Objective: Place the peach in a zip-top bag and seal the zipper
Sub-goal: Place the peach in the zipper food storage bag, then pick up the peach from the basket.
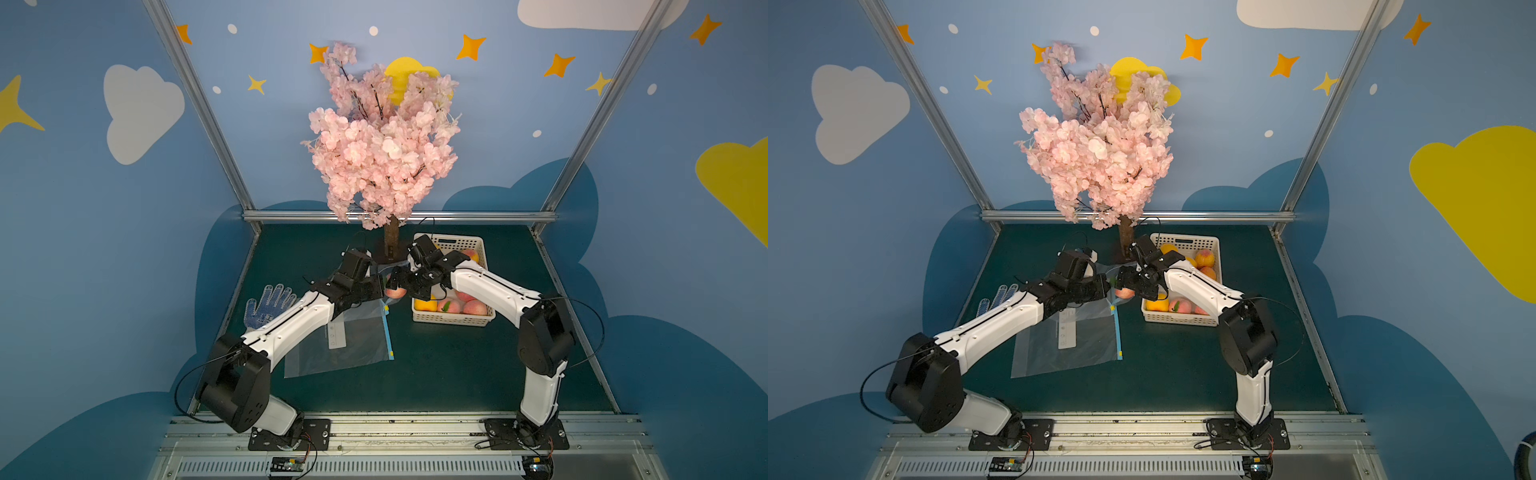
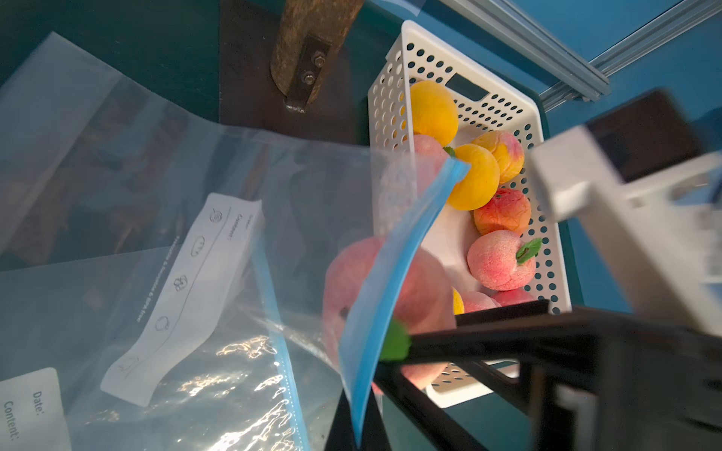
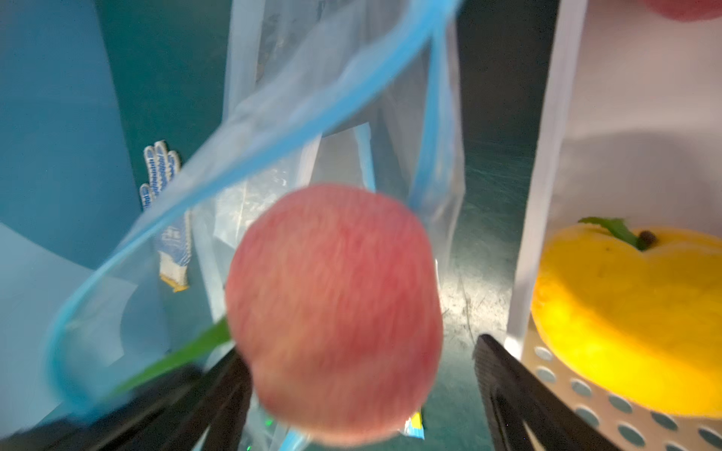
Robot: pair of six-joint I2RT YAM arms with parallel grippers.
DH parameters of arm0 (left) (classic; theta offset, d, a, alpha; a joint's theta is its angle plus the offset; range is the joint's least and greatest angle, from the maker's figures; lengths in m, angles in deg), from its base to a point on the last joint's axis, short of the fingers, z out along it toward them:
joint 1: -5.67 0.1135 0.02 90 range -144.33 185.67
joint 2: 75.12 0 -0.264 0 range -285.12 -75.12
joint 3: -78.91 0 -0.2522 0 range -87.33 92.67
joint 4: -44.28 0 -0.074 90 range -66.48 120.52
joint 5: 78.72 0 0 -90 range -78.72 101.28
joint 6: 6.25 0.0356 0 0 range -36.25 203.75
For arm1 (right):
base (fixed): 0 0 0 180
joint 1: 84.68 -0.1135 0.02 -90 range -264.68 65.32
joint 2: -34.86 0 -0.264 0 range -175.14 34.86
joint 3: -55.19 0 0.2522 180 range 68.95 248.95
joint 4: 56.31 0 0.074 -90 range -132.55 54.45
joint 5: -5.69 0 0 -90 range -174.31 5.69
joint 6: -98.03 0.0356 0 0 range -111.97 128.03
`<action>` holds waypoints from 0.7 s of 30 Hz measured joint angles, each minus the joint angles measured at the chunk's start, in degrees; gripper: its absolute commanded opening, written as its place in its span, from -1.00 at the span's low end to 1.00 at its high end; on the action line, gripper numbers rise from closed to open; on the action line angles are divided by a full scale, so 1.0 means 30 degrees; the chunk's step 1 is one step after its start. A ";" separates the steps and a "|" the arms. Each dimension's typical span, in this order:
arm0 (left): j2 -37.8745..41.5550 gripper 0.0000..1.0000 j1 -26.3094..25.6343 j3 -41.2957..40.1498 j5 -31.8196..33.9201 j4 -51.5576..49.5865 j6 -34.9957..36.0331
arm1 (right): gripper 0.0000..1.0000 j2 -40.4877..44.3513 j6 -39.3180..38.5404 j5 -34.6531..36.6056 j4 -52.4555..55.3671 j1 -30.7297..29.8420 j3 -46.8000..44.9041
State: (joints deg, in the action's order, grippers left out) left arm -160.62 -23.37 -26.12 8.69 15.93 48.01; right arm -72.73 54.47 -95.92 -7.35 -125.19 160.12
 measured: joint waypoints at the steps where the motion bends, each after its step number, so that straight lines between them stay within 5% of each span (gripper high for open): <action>1: -0.0109 -0.94 0.0000 0.0000 0.0000 -0.0029 0.0029 | 0.79 0.0488 -0.0087 -0.0109 -0.0022 0.0109 -0.0007; 7: -0.0364 -0.94 -0.0117 -0.0022 -0.0182 -0.0146 0.0284 | 0.75 0.3140 -0.0022 -0.1508 -0.1749 0.1086 -0.1115; 13: -0.0364 -0.94 -0.0204 -0.0022 -0.0211 -0.0138 0.0342 | -0.06 0.1843 0.0270 -0.2208 -0.2463 0.1122 -0.1362; 16: -0.0364 -0.94 -0.0204 -0.0022 -0.0299 -0.0117 0.0342 | -0.26 0.1107 0.0321 -0.2215 -0.2463 0.0954 -0.1501; 21: -0.0364 -0.94 -0.0211 -0.0022 -0.0568 -0.0102 0.0342 | -0.24 -0.0153 0.0058 -0.2106 -0.2324 0.0794 -0.1406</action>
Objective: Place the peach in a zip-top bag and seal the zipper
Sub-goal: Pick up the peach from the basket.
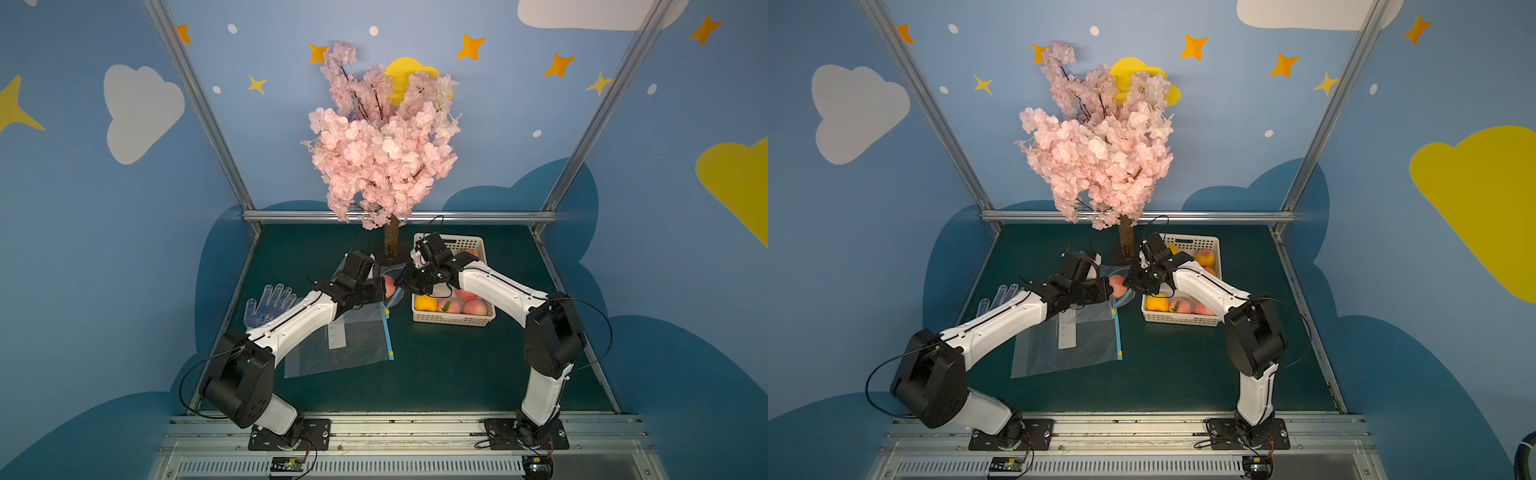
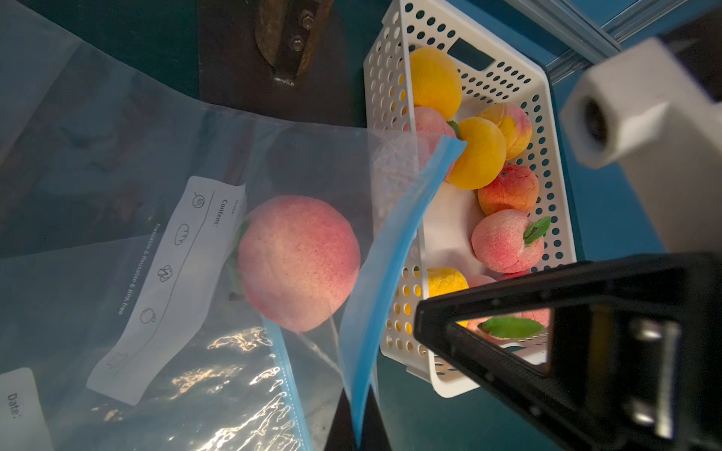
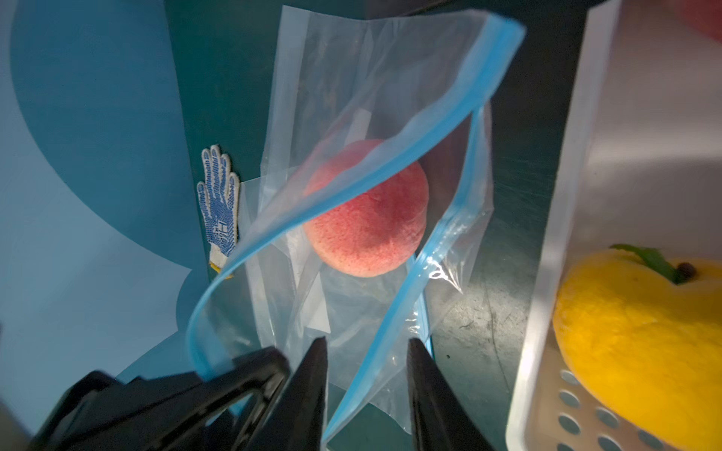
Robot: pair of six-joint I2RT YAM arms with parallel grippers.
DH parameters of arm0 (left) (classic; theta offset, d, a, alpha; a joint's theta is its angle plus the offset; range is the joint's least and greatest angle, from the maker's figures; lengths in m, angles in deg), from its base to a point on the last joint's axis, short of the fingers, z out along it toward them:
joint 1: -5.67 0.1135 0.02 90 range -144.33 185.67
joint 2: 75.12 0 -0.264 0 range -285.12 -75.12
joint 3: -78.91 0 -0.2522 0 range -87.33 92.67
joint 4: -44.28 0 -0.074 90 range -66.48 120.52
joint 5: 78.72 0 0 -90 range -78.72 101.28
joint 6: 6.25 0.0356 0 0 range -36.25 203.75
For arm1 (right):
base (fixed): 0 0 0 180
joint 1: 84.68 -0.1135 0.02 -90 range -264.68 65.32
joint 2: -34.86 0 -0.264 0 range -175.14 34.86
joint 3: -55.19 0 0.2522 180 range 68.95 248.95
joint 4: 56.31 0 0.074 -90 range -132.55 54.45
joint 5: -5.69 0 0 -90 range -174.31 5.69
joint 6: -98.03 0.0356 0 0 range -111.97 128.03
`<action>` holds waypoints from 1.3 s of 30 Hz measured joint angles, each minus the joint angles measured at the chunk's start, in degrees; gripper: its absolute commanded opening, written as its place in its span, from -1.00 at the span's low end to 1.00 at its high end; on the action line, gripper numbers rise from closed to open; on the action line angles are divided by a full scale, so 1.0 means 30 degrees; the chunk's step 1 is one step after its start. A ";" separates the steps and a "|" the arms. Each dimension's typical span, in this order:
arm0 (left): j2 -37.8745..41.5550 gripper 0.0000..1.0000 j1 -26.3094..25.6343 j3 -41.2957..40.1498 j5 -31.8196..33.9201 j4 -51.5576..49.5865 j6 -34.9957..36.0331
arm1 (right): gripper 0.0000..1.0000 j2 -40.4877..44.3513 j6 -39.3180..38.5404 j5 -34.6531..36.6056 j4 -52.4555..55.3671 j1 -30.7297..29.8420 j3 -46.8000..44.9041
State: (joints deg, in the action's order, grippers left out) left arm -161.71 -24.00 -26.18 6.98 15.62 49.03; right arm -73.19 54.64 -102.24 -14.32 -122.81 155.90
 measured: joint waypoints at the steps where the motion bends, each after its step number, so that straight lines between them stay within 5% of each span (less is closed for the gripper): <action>1: 0.0000 -0.94 0.0000 0.0000 0.0000 0.0000 0.0000 | -0.21 -0.0073 -0.0131 0.0124 0.0160 0.0007 0.0000; 9: 0.0000 -0.94 -0.0007 0.0000 0.0000 -0.0007 -0.0015 | 0.63 0.2907 -0.2295 0.2980 0.1202 0.0947 -0.0823; 13: 0.0000 -0.94 -0.0007 0.0000 0.0000 -0.0007 -0.0022 | 0.77 0.4058 -0.3730 0.5056 0.1457 0.2106 -0.1734; 29: 0.0000 -0.94 -0.0036 0.0000 -0.0095 -0.0080 -0.0015 | 0.73 -0.6965 -0.4393 0.5173 0.5348 0.4058 0.8451; 39: 0.0000 -0.94 -0.0102 0.0000 -0.0364 -0.0284 -0.0015 | 0.08 -0.7781 -0.4044 0.5166 0.6003 0.4364 0.8808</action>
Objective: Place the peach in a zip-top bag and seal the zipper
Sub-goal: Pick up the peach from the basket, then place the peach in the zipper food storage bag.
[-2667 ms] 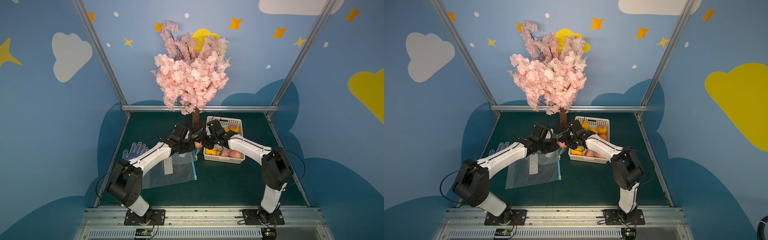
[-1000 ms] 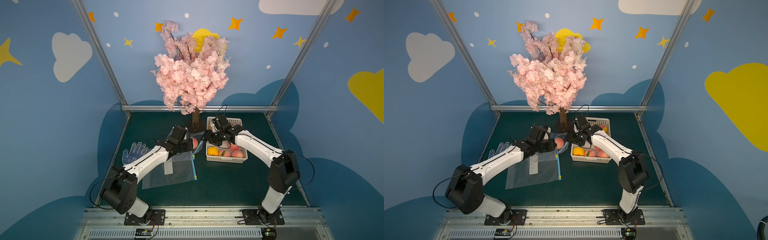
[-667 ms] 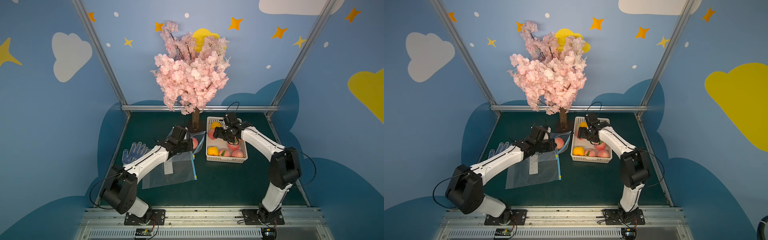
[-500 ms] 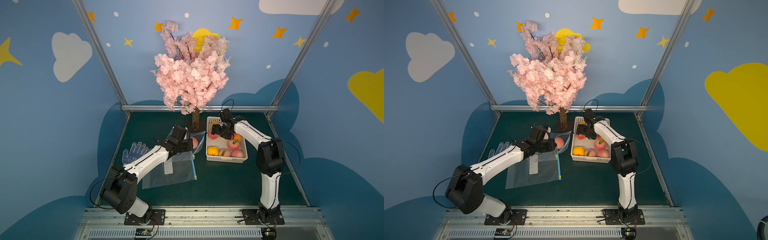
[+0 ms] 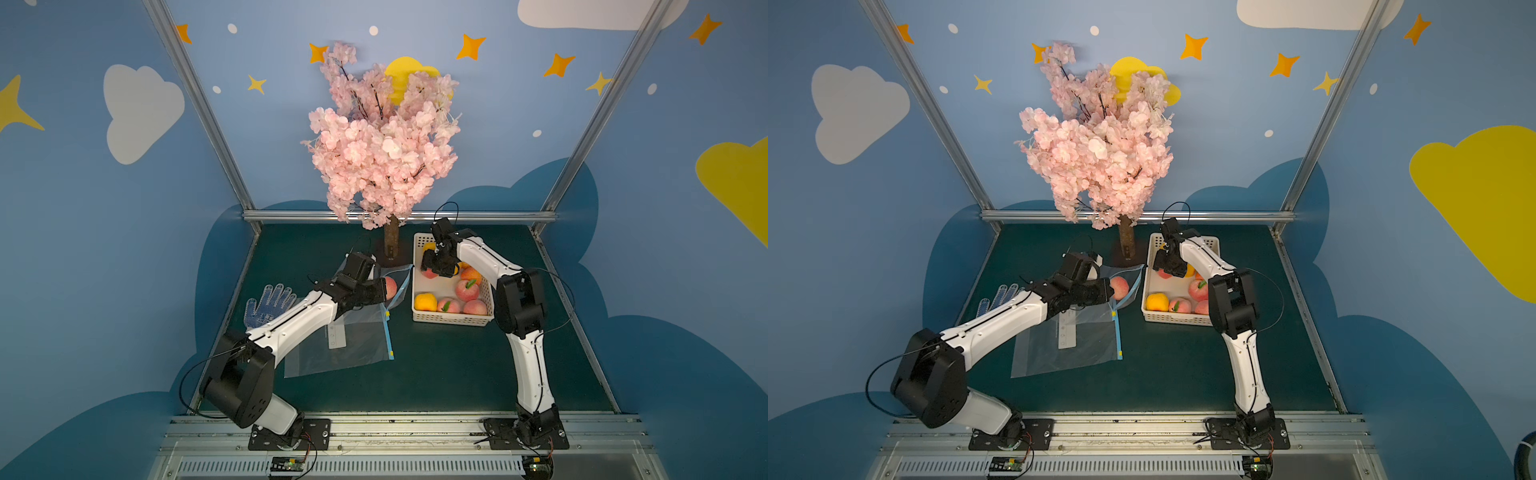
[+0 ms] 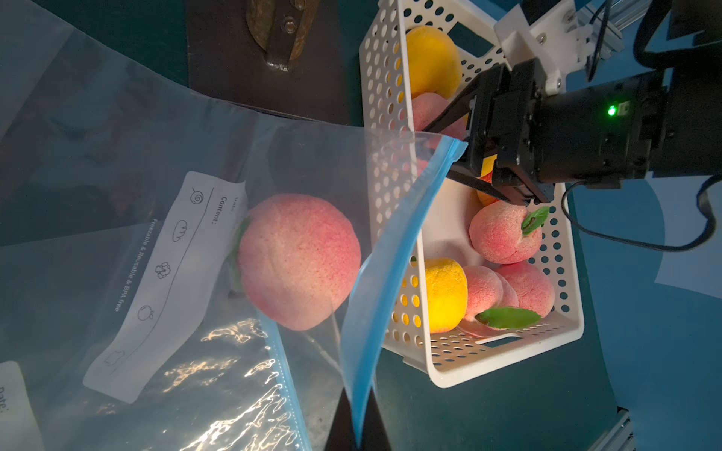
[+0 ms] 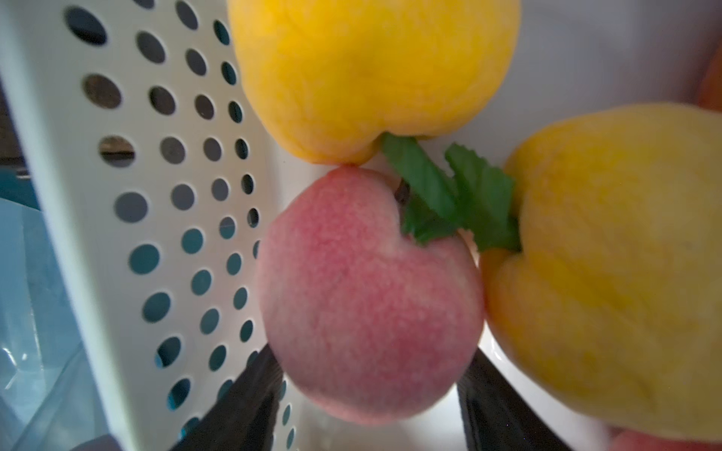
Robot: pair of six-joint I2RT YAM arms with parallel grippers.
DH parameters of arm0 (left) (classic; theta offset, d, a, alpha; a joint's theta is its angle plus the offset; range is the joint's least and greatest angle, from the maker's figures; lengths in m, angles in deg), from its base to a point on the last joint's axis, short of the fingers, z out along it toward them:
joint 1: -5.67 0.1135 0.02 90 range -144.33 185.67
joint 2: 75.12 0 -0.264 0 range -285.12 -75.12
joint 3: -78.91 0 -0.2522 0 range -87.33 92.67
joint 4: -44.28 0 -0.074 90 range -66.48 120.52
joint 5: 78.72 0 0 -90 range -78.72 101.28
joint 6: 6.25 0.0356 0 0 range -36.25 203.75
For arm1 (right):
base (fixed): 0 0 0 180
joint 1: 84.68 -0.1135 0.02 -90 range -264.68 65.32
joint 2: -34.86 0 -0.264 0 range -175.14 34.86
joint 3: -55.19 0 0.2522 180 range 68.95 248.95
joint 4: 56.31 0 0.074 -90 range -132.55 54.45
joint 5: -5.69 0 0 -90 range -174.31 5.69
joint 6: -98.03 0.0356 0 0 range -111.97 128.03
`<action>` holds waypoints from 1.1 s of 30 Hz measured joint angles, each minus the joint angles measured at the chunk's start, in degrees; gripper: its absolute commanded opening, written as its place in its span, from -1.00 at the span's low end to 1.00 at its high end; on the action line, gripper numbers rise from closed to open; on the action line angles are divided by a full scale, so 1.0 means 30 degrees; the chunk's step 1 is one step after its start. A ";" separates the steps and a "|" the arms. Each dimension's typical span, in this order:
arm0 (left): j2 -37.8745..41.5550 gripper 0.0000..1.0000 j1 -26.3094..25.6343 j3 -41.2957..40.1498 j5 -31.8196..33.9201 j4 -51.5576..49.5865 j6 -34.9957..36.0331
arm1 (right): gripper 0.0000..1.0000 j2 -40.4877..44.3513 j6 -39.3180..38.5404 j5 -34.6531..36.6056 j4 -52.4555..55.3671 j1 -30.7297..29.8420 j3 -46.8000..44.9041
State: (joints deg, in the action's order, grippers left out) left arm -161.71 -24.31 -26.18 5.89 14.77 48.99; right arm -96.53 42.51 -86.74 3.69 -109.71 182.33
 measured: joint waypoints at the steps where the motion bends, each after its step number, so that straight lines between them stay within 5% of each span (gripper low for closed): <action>1: 0.0000 -0.94 -0.0007 0.0000 -0.0007 -0.0015 0.0000 | 0.01 0.0000 -0.0073 -0.0007 0.0022 0.0029 0.0000; 10: 0.0000 -0.94 -0.0029 0.0000 -0.0073 -0.0109 0.0000 | -0.19 0.0962 -0.1166 -0.0226 -0.0240 0.0066 -0.1027; 24: 0.0000 -0.94 -0.0066 0.0000 -0.0066 -0.0160 0.0000 | -0.22 1.2007 -0.2106 -0.4634 -0.4160 -0.1166 -0.9981; 33: 0.0029 -0.94 -0.0066 0.0000 -0.0058 -0.0306 0.0000 | -0.21 1.1256 -0.1078 -0.7373 -0.6921 -0.3242 -1.0622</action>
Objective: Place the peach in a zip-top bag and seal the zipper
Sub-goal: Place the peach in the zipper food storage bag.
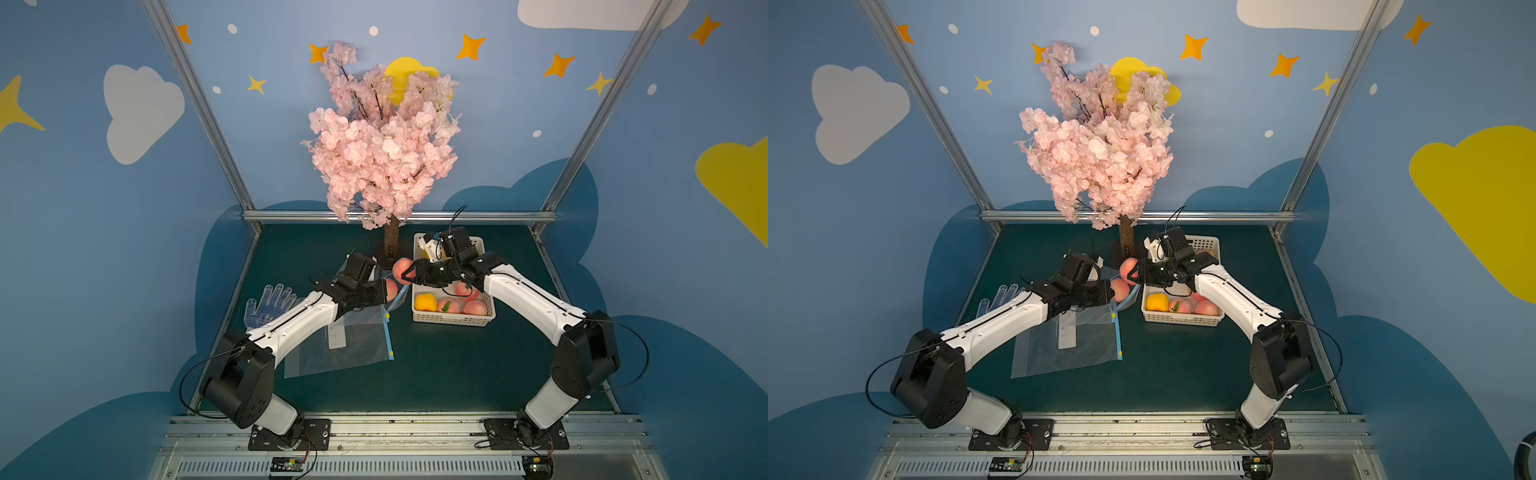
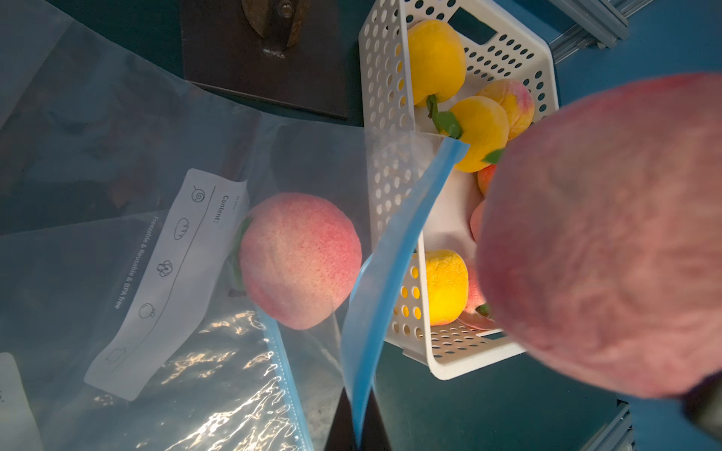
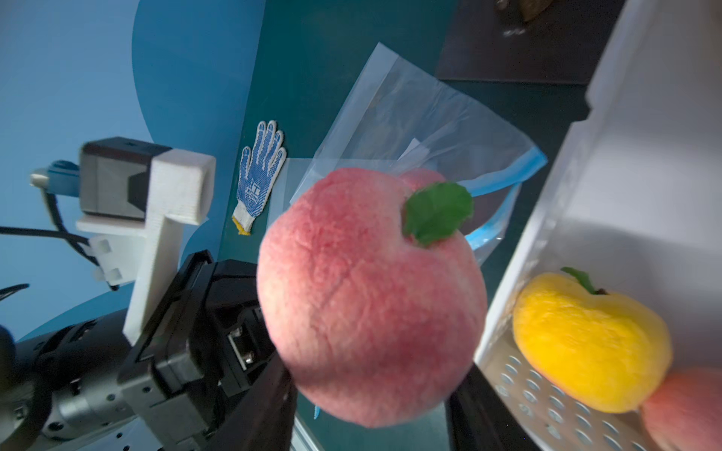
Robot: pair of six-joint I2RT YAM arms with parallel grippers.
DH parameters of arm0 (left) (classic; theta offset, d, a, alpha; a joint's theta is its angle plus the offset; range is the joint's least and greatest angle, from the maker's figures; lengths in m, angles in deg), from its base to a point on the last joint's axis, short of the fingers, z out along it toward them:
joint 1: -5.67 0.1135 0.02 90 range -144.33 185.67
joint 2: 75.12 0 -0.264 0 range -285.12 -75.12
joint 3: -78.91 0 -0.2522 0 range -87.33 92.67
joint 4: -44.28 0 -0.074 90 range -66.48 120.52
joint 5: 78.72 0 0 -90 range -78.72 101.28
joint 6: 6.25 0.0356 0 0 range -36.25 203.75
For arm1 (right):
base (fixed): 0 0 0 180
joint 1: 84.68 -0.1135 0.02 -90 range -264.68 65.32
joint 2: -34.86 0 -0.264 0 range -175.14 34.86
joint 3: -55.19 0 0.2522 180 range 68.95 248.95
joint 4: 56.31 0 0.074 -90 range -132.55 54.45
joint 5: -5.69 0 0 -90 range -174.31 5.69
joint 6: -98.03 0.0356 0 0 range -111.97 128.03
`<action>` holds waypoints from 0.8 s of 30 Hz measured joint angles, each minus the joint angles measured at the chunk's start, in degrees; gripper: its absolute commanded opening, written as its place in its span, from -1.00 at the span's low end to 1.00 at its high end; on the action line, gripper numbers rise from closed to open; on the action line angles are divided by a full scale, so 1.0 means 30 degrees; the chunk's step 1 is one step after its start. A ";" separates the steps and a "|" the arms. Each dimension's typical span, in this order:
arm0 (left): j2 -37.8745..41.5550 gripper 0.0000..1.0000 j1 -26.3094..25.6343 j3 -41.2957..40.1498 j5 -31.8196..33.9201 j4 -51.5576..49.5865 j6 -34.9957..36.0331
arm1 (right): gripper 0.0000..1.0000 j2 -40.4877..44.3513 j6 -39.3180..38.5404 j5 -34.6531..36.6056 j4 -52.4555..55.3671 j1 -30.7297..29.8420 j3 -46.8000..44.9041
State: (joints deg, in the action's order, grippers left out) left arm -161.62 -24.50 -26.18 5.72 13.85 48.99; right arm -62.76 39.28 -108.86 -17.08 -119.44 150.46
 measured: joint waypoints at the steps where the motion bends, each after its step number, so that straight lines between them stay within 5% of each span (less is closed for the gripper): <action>1: 0.0022 -0.94 0.0000 0.0007 0.0000 -0.0036 0.0000 | -0.21 -0.0379 0.0022 -0.0109 -0.0175 -0.0168 0.0007; 16: 0.0576 -0.94 0.0015 0.2266 0.0758 -0.2237 -0.0758 | -0.16 -0.0102 0.0284 -0.0583 -0.3687 -0.0867 -0.3315; 19: 0.1020 -0.94 0.0015 0.2164 0.0262 -0.2266 -0.0313 | -0.02 -0.0663 0.0299 -0.0772 -0.3417 -0.0903 -0.2113; 24: 0.2586 -0.94 0.0015 0.1180 -0.0022 -0.2120 0.0146 | 0.62 -0.2033 0.0437 -0.0670 -0.2608 -0.0954 0.0408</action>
State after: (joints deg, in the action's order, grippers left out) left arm -153.86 -24.46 -22.64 5.65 7.49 49.43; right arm -68.86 40.59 -110.87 -24.90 -122.30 151.69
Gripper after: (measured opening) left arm 0.047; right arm 0.739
